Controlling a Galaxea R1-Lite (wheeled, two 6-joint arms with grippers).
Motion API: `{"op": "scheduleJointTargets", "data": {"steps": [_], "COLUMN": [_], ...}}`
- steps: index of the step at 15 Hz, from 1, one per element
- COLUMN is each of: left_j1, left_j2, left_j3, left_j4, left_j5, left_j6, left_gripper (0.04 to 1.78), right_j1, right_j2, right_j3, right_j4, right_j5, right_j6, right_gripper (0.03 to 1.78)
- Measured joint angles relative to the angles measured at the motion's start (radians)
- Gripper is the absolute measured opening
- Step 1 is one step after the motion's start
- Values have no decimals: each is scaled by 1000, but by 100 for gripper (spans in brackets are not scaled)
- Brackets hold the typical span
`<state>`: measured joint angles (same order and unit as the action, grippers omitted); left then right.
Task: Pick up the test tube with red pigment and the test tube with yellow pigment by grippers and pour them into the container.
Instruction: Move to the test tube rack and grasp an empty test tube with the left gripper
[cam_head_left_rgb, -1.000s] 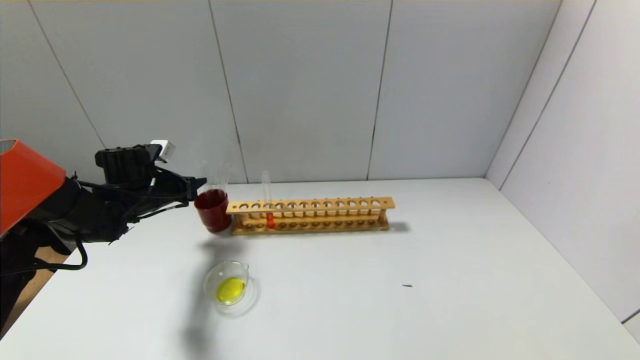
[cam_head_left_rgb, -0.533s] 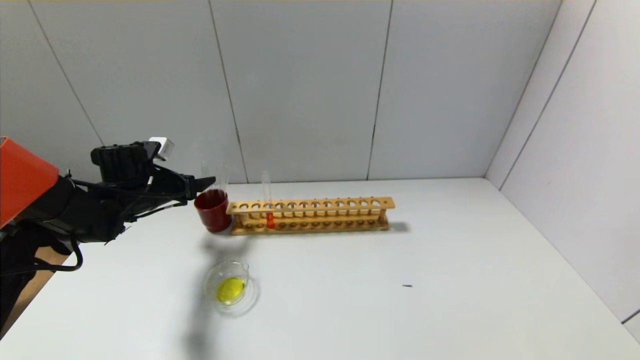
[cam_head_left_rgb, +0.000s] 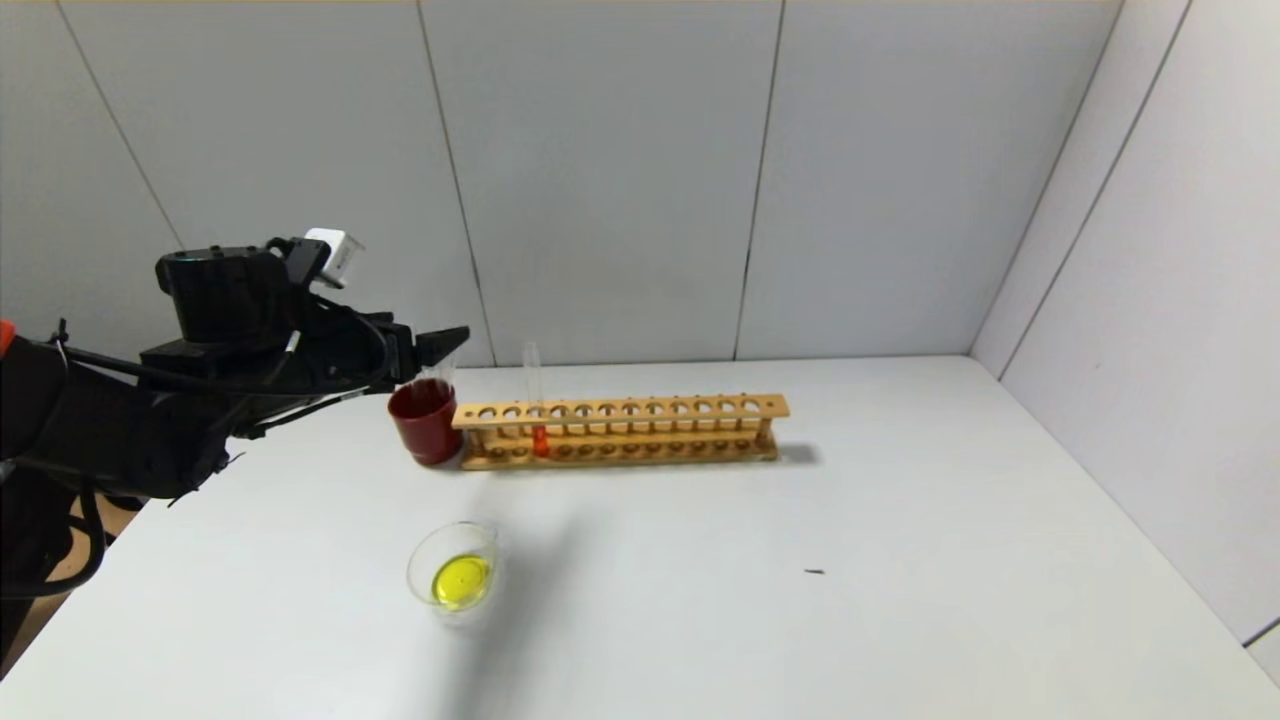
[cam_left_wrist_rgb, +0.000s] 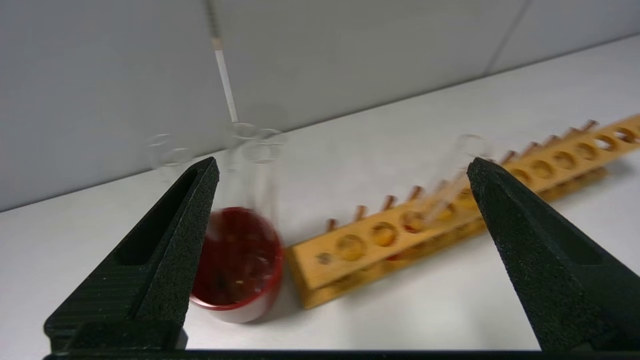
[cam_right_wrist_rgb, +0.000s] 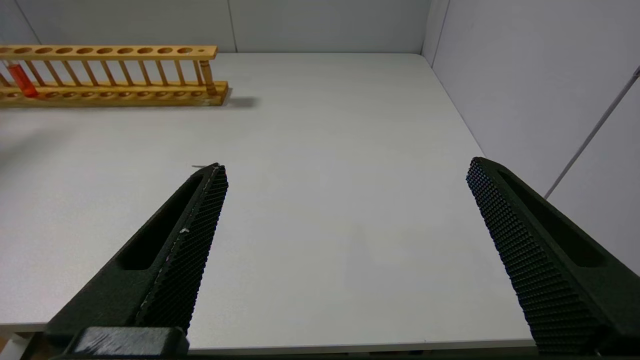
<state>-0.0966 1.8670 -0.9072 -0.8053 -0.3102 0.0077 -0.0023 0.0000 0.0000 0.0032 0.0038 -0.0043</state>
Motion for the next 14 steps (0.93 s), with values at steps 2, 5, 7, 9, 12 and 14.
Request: {"op": "scheduleJointTargets", "data": {"steps": [2,5,7,9,12,14], "left_j1": [-51,-110,-146,-161,-166,-167], "left_j2": [-13,-2,20,52,111,156], "left_j3": [23,34,33,21,-14,-57], "left_j4": [-4,-5,-6,-7,-9,-8], "left_j5": [0,1,3,3,3,4], "left_j6": [-1,-1,-2,0,5,7], "left_gripper": [175,175,175,175,175,175], "right_j1": [0,0,0,0,0,0], "right_j2": [0,0,0,0,0,0], "right_j3": [0,0,0,0,0,0], "right_j4": [0,0,0,0,0,0], "right_j5": [0,0,0,0,0,0], "right_j6": [0,0,0,0,0,0], "right_gripper": [175,175,175,175,175,175]}}
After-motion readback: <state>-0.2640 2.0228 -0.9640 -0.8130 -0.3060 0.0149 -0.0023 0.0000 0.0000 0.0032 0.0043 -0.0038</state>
